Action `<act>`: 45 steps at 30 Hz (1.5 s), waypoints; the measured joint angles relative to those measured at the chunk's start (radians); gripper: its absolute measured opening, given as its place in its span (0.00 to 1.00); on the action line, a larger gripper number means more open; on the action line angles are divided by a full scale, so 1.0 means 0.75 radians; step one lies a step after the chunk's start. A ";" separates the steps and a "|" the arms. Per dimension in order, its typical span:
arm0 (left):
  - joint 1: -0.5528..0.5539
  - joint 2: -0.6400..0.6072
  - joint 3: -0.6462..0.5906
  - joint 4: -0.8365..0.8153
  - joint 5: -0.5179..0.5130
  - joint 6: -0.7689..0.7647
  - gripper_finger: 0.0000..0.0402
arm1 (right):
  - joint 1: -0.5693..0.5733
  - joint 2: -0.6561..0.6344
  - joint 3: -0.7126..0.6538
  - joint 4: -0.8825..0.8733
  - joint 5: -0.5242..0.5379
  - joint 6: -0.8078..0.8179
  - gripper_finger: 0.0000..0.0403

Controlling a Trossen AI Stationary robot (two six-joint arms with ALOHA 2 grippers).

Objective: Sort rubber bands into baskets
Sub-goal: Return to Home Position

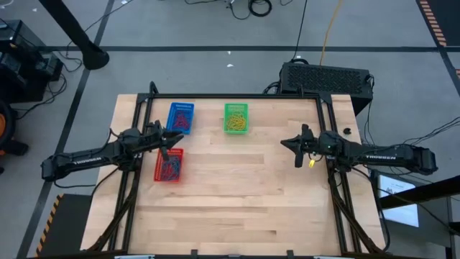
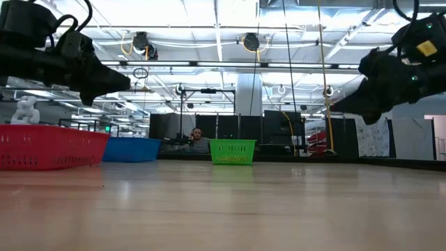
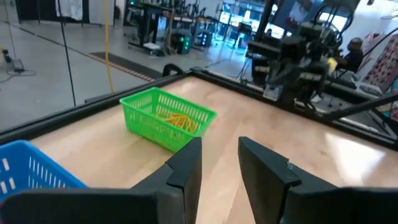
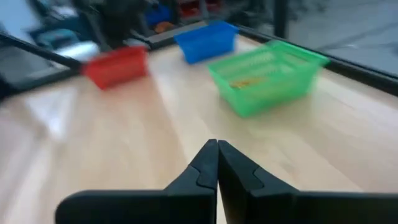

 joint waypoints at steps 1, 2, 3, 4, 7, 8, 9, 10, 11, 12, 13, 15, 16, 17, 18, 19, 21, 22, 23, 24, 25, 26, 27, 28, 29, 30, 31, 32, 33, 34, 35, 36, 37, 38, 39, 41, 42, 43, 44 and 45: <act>0.000 0.000 0.000 0.009 -0.001 0.000 0.28 | 0.000 0.000 0.000 -0.031 0.032 0.001 0.00; 0.000 0.000 0.000 0.016 -0.001 0.000 0.28 | 0.000 -0.001 0.000 -0.055 0.081 -0.002 0.00; 0.000 0.000 0.000 0.016 -0.001 0.001 0.28 | 0.000 -0.004 0.000 -0.075 0.134 -0.009 0.00; 0.000 0.000 0.000 0.016 -0.001 0.004 0.28 | 0.000 -0.005 0.000 -0.091 0.176 -0.022 0.00; 0.000 0.000 0.000 -0.003 -0.002 0.029 0.28 | 0.000 -0.005 0.000 -0.135 0.212 -0.064 0.00; 0.000 0.000 0.000 -0.029 -0.002 0.028 0.28 | 0.000 -0.005 0.000 -0.145 0.190 -0.077 0.00; 0.000 0.000 0.000 -0.056 -0.002 0.027 0.28 | 0.001 -0.005 0.000 -0.160 0.155 -0.096 0.00; 0.000 0.000 0.000 -0.079 -0.002 0.027 0.28 | 0.001 -0.005 0.000 -0.173 0.119 -0.115 0.00; 0.000 0.000 0.000 -0.097 -0.003 0.027 0.28 | 0.001 -0.005 0.000 -0.190 0.094 -0.131 0.00; 0.000 0.000 -0.001 -0.114 -0.004 0.025 0.28 | 0.001 -0.005 0.000 -0.200 0.080 -0.146 0.00; 0.000 0.000 -0.001 -0.130 -0.010 0.024 0.28 | 0.001 -0.005 0.000 -0.206 0.080 -0.158 0.00; 0.000 0.003 -0.001 -0.137 -0.019 0.028 0.28 | 0.001 -0.005 0.000 -0.212 0.084 -0.188 0.00; 0.000 0.003 -0.001 -0.136 -0.019 0.029 0.28 | 0.001 -0.005 0.000 -0.212 0.085 -0.208 0.00; 0.000 0.003 -0.001 -0.134 -0.019 0.029 0.28 | 0.001 -0.005 0.000 -0.210 0.087 -0.217 0.00; 0.000 0.003 -0.001 -0.134 -0.020 0.029 0.28 | 0.001 -0.005 0.000 -0.208 0.091 -0.217 0.00; 0.000 0.003 -0.001 -0.134 -0.020 0.029 0.28 | 0.001 -0.005 0.000 -0.209 0.091 -0.201 0.00; 0.000 0.003 -0.001 -0.134 -0.020 0.028 0.28 | 0.001 -0.005 0.001 -0.220 0.090 -0.139 0.00; 0.000 0.003 -0.001 -0.133 -0.020 0.028 0.28 | 0.001 -0.005 0.001 -0.235 0.088 -0.097 0.00; 0.000 0.003 -0.001 -0.134 -0.020 0.028 0.28 | 0.001 -0.004 0.001 -0.246 0.088 -0.061 0.00; 0.000 0.003 -0.001 -0.134 -0.020 0.028 0.28 | 0.001 -0.004 0.001 -0.249 0.088 -0.037 0.00; 0.000 0.003 -0.001 -0.134 -0.020 0.028 0.28 | 0.001 -0.004 0.001 -0.247 0.088 -0.029 0.00; 0.000 0.003 -0.001 -0.133 -0.020 0.028 0.28 | 0.001 -0.005 0.001 -0.246 0.088 -0.029 0.00; 0.000 0.003 -0.001 -0.134 -0.020 0.028 0.28 | 0.001 -0.005 0.001 -0.246 0.088 -0.032 0.00; 0.000 0.003 -0.001 -0.134 -0.020 0.027 0.28 | 0.001 -0.004 0.001 -0.247 0.087 -0.036 0.00; 0.000 0.003 -0.002 -0.134 -0.020 0.027 0.28 | 0.001 -0.005 0.001 -0.247 0.087 -0.036 0.00; 0.000 0.003 -0.002 -0.133 -0.020 0.027 0.28 | 0.001 -0.005 0.001 -0.246 0.087 -0.035 0.00; 0.000 0.003 -0.002 -0.133 -0.020 0.027 0.28 | 0.001 -0.005 0.001 -0.246 0.086 -0.035 0.00; 0.000 0.003 -0.002 -0.133 -0.020 0.027 0.28 | 0.001 -0.005 0.001 -0.247 0.086 -0.035 0.00; 0.000 0.003 -0.002 -0.134 -0.020 0.027 0.28 | 0.001 -0.005 0.001 -0.246 0.086 -0.035 0.00; 0.000 0.003 -0.002 -0.133 -0.020 0.027 0.28 | 0.001 -0.005 0.001 -0.246 0.086 -0.035 0.00; 0.000 0.003 -0.002 -0.133 -0.020 0.027 0.28 | 0.001 -0.005 0.001 -0.246 0.086 -0.035 0.00; 0.000 0.003 -0.002 -0.133 -0.020 0.027 0.28 | 0.001 -0.005 0.001 -0.246 0.086 -0.035 0.00; 0.000 0.003 -0.002 -0.133 -0.020 0.027 0.28 | 0.001 -0.005 0.001 -0.246 0.086 -0.035 0.00; 0.000 0.003 -0.002 -0.133 -0.020 0.027 0.28 | 0.001 -0.005 0.001 -0.246 0.086 -0.035 0.00; 0.000 0.003 -0.002 -0.133 -0.020 0.027 0.28 | 0.001 -0.005 0.001 -0.246 0.086 -0.035 0.00; 0.000 0.003 -0.002 -0.133 -0.020 0.027 0.28 | 0.001 -0.005 0.001 -0.246 0.086 -0.035 0.00; 0.000 0.003 -0.002 -0.133 -0.020 0.026 0.28 | 0.001 -0.005 0.001 -0.246 0.086 -0.035 0.00; 0.000 0.003 -0.002 -0.133 -0.020 0.026 0.28 | 0.001 -0.005 0.001 -0.246 0.086 -0.035 0.00; 0.000 0.003 -0.002 -0.133 -0.020 0.026 0.28 | 0.001 -0.005 0.001 -0.246 0.086 -0.035 0.00; 0.000 0.003 -0.002 -0.133 -0.020 0.026 0.28 | 0.001 -0.005 0.001 -0.246 0.086 -0.035 0.00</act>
